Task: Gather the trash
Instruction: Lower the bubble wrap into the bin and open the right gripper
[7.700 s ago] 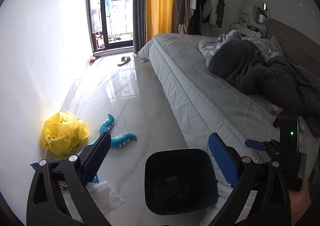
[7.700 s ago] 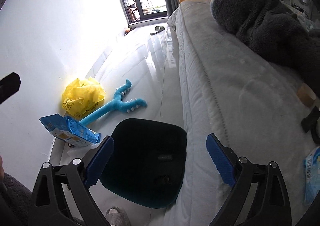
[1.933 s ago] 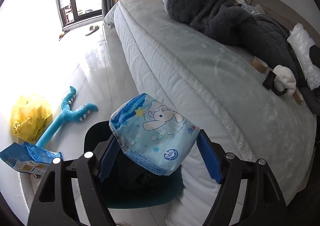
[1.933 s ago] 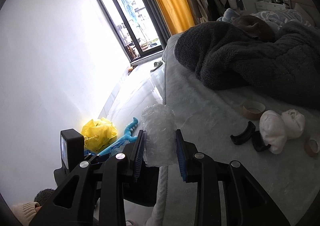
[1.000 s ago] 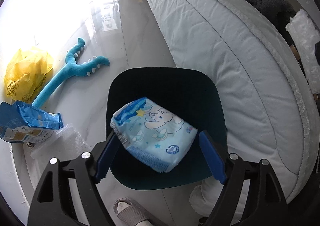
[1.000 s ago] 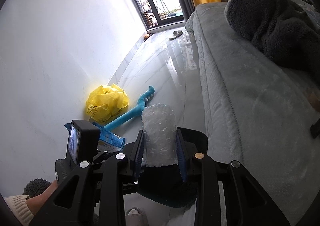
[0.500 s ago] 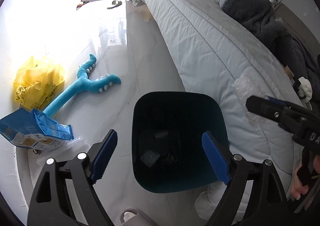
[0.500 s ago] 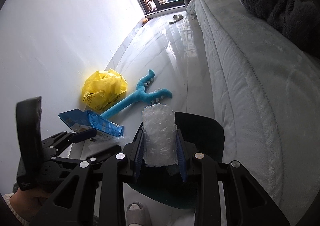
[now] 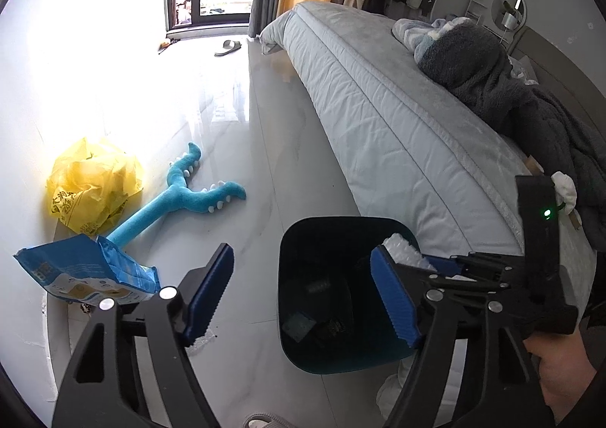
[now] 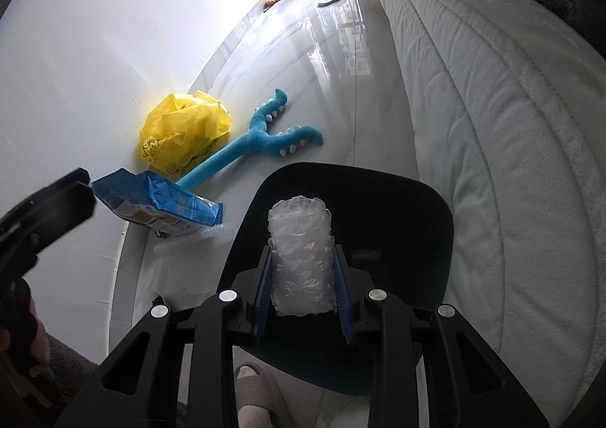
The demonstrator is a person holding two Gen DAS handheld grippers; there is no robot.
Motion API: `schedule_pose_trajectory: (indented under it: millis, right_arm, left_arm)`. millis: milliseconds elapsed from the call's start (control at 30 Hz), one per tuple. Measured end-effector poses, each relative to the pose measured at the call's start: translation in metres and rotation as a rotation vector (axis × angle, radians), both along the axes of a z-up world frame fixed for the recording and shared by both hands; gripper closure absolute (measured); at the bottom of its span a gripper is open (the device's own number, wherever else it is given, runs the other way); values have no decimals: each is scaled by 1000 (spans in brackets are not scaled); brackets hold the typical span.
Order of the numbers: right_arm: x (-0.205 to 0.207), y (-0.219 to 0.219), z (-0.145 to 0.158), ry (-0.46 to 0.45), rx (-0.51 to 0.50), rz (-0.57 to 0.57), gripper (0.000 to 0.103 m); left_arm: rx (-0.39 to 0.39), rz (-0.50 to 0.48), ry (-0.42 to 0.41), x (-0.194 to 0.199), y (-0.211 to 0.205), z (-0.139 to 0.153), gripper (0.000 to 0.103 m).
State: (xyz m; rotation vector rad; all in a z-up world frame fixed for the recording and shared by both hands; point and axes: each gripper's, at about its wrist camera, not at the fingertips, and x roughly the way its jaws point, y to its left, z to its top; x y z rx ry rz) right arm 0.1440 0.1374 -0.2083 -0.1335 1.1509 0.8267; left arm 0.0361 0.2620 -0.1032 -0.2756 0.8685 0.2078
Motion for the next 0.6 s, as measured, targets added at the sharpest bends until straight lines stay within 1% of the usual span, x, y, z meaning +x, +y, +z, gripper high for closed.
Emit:
schedule_pose_trajectory:
  millis: [200,433,600]
  right_arm:
    - [-4,9,-19,23,-46,9,72]
    - [-4,13,-37,41,-90,10,71]
    - [-4,13,-45,51,-113,13,69]
  left_arm:
    - [48,0,-74,-9,-1,24,27]
    - [69,-5,-132,-14,-5,46,27]
    - [60,-9,-153,-18,-5,55,27]
